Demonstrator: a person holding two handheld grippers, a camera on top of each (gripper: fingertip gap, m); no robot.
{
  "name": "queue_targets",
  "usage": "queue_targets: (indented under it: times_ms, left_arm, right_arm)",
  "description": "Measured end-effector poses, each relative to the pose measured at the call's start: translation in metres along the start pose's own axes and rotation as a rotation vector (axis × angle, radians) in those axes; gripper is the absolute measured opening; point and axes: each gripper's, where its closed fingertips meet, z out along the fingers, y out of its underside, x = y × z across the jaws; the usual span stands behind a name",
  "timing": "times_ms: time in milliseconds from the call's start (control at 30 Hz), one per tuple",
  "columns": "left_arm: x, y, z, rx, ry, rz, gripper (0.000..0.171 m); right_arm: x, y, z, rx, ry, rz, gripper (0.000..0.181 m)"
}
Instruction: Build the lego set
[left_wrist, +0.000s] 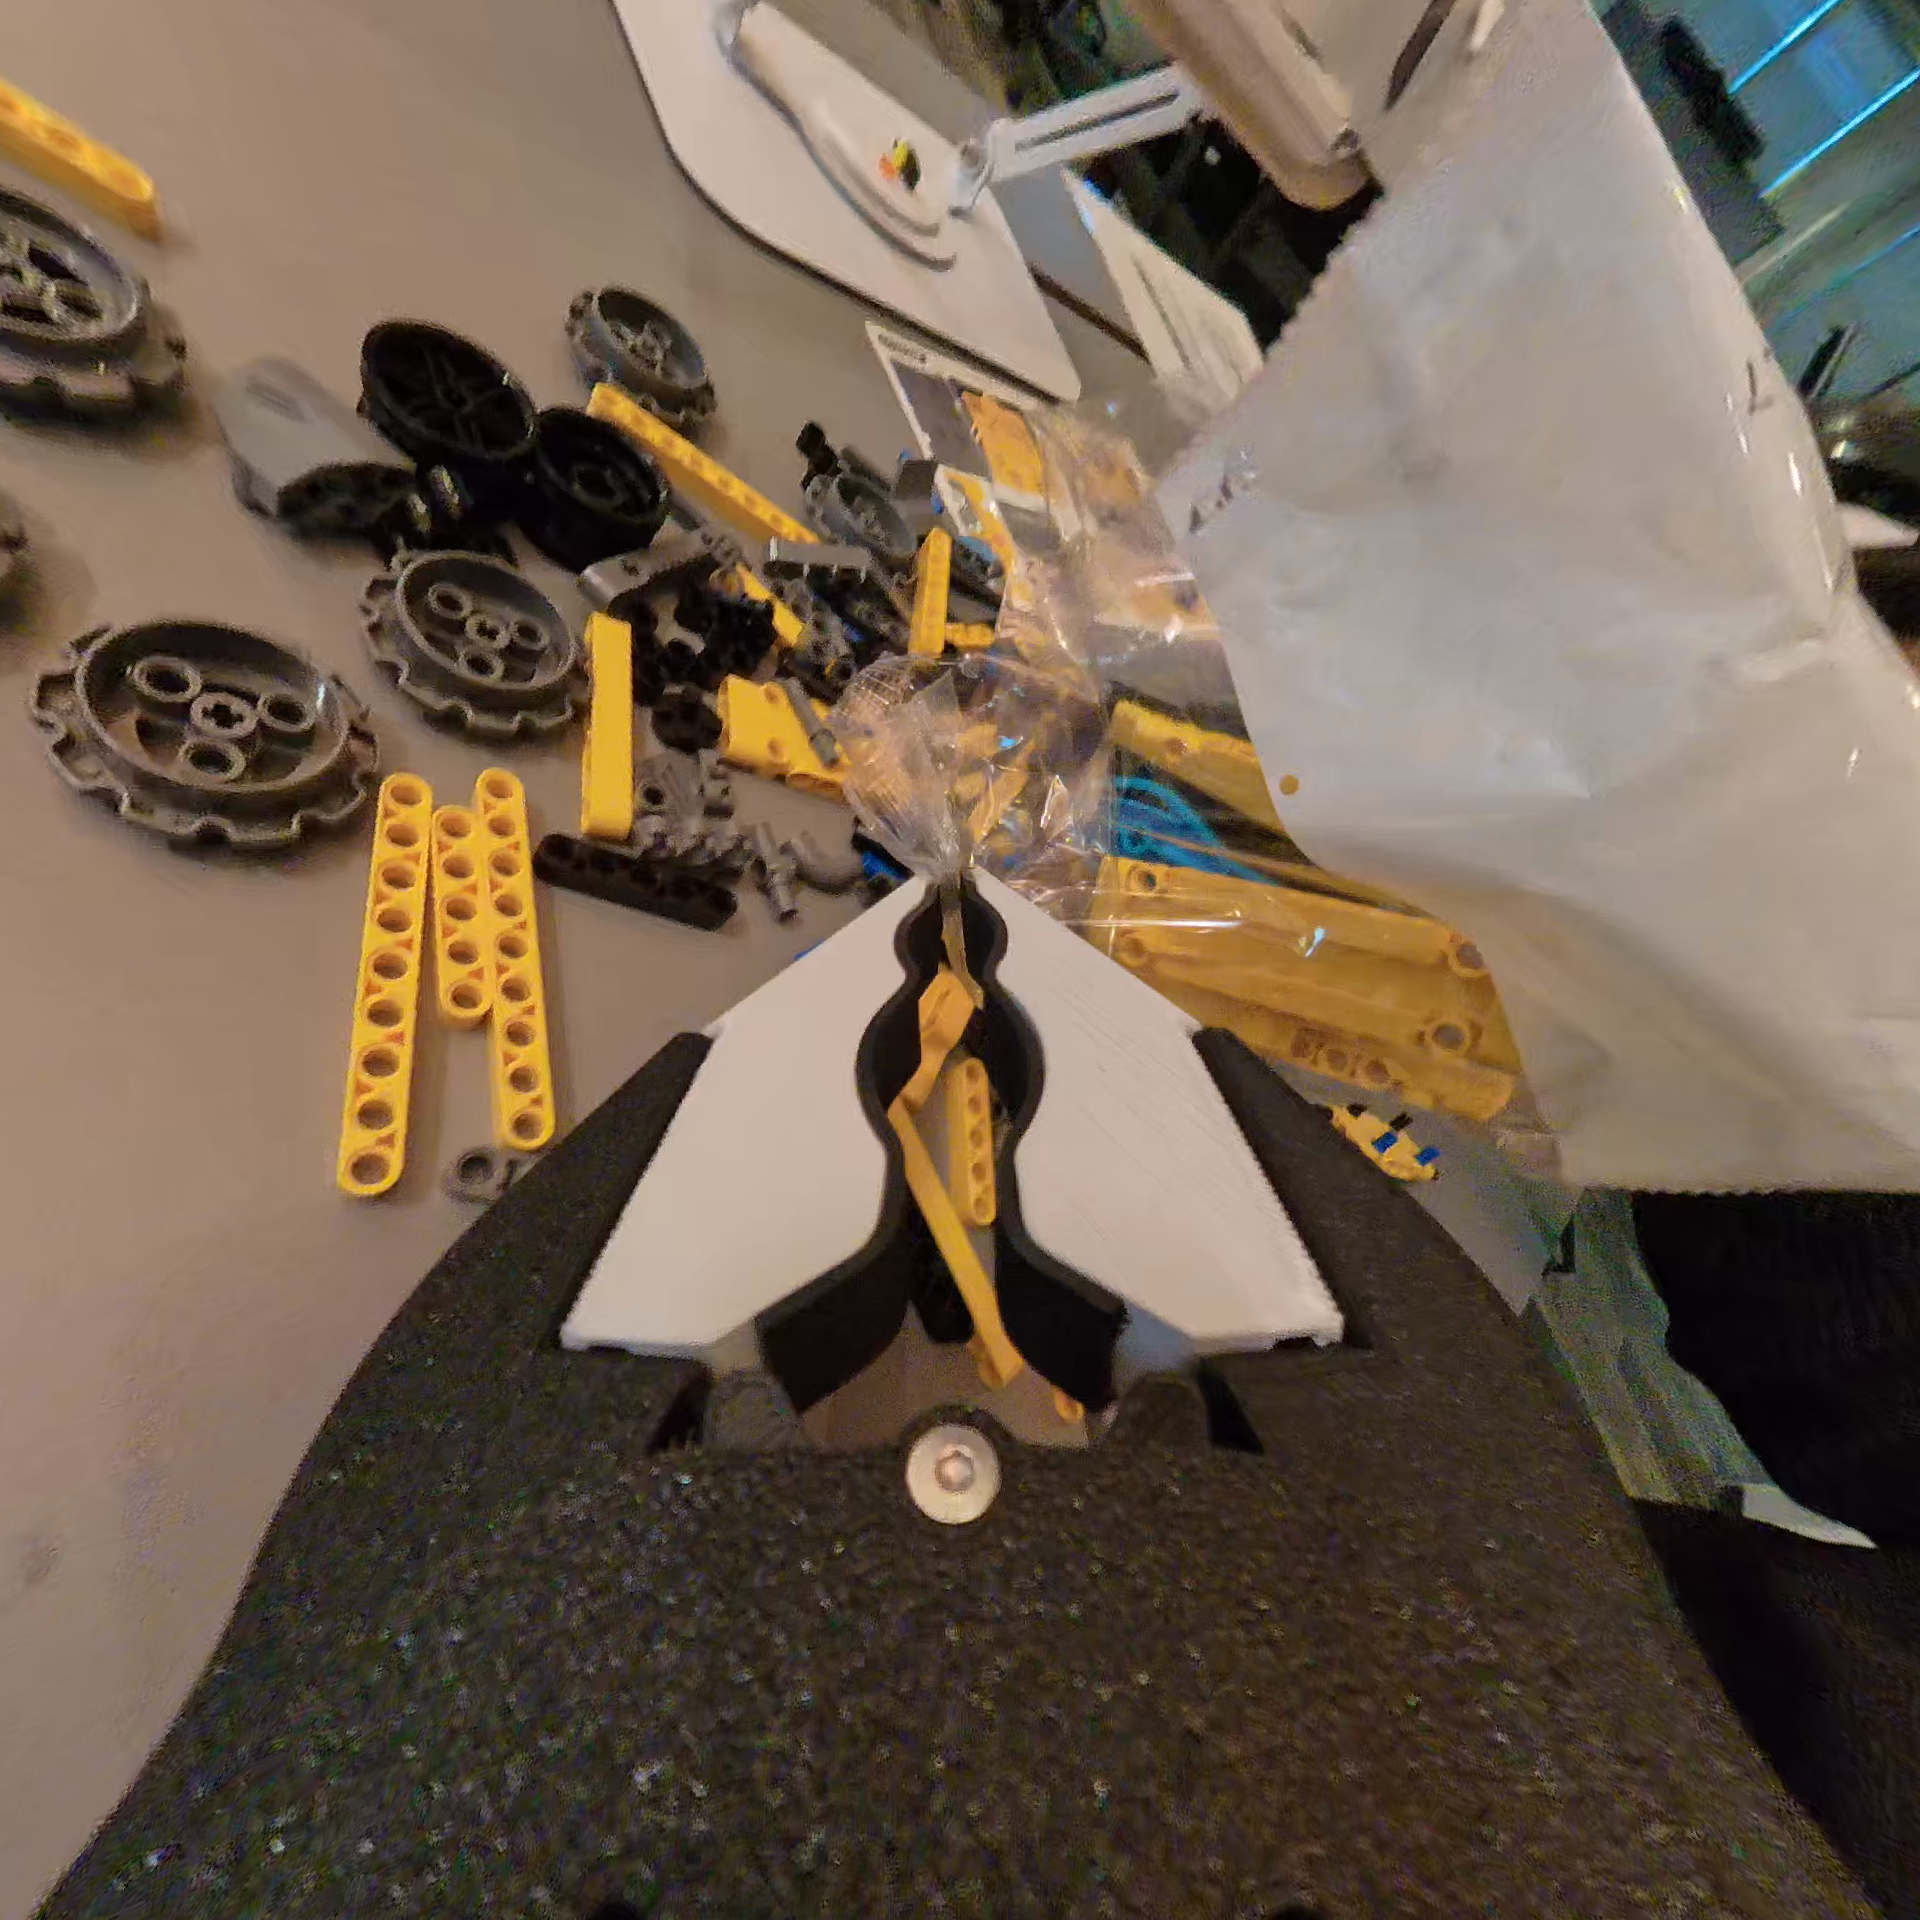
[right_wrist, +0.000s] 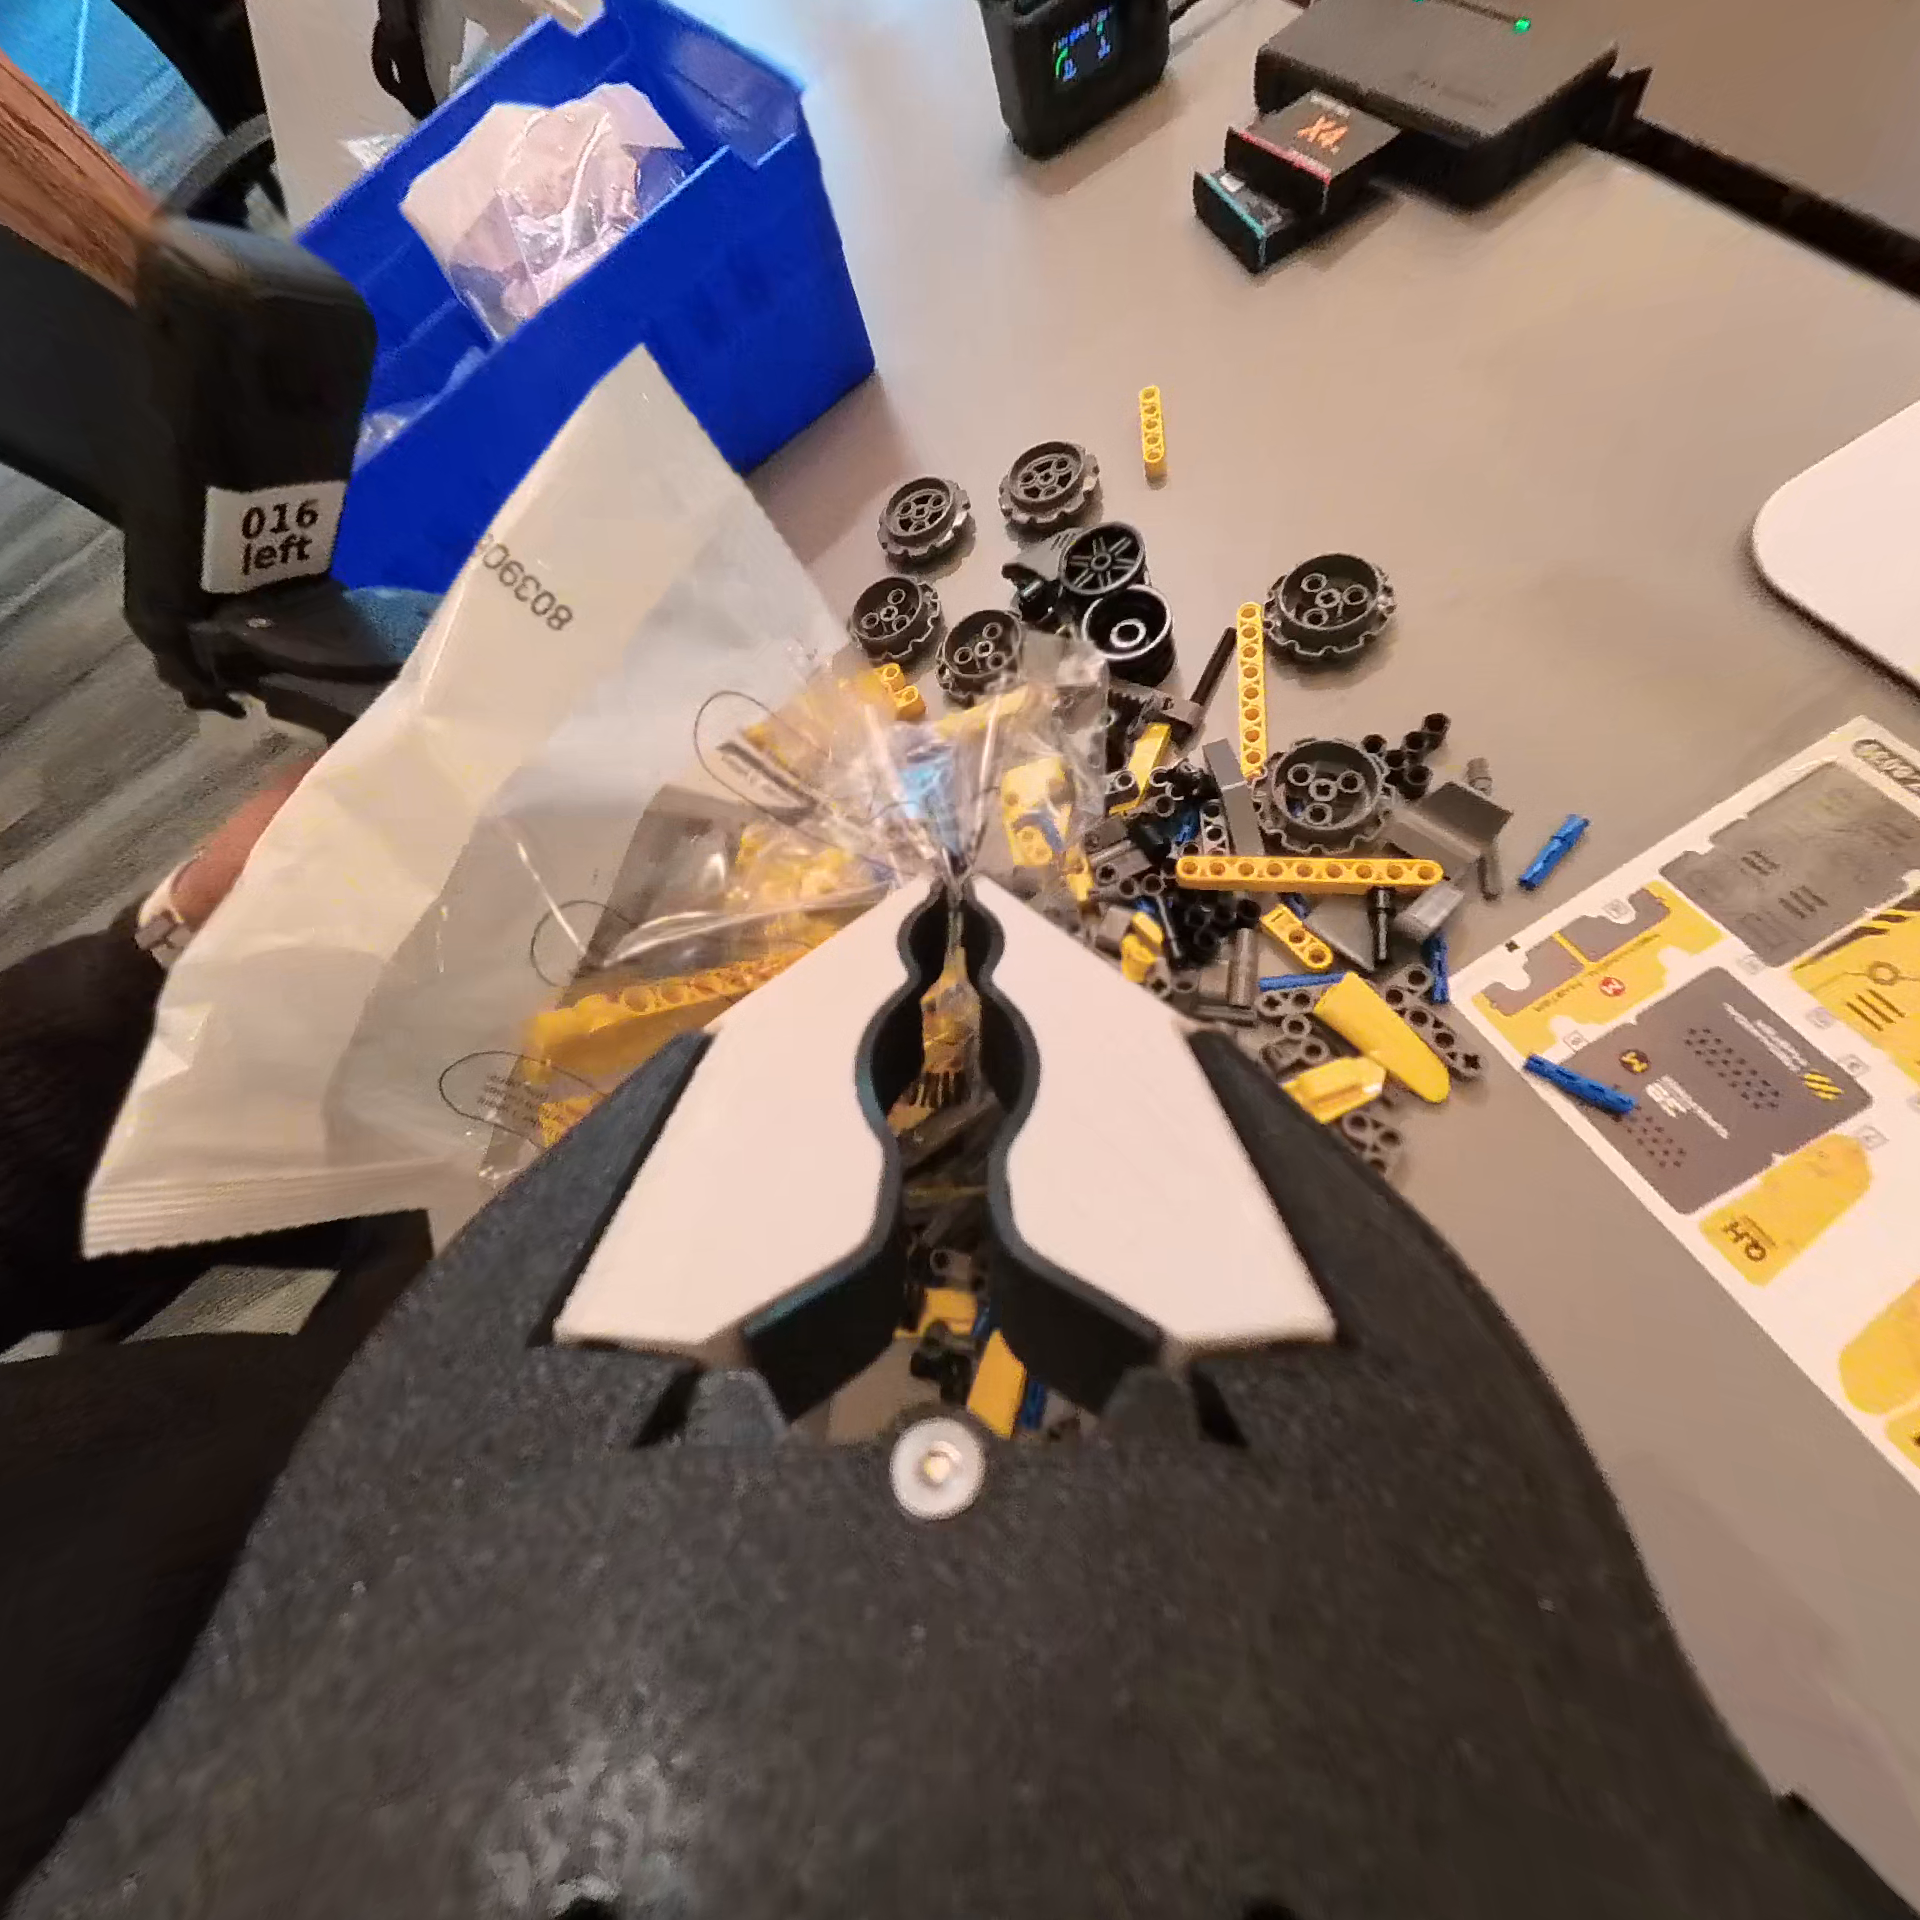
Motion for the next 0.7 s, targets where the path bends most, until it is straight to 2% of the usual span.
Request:
queue_targets:
  times_ms: [133, 300, 333, 433, 567, 700]
  left_arm:
    - [-0.015, 0.007, -0.003, -0.038, -0.081, 0.041, 0.006]
    - [-0.025, -0.004, -0.026, -0.023, -0.219, 0.168, 0.012]
    - [-0.024, -0.007, -0.032, -0.023, -0.232, 0.187, 0.022]
    - [-0.013, -0.019, -0.049, 0.006, -0.228, 0.255, 0.037]
    - [0.0, -0.031, -0.058, 0.077, -0.2, 0.312, 0.039]
    - [0.012, -0.022, -0.046, 0.067, -0.149, 0.314, 0.041]
  right_arm:
    - [0.007, -0.005, 0.023, -0.103, -0.091, 0.097, 0.002]
    - [0.02, -0.006, 0.044, -0.194, -0.142, 0.167, 0.002]
    - [0.021, -0.005, 0.047, -0.206, -0.155, 0.183, 0.002]
    - [0.03, -0.004, 0.054, -0.215, -0.163, 0.216, 0.004]
    - [0.025, -0.007, 0.056, -0.183, -0.222, 0.23, 0.008]
    - [0.015, -0.01, 0.041, -0.102, -0.239, 0.175, 0.014]
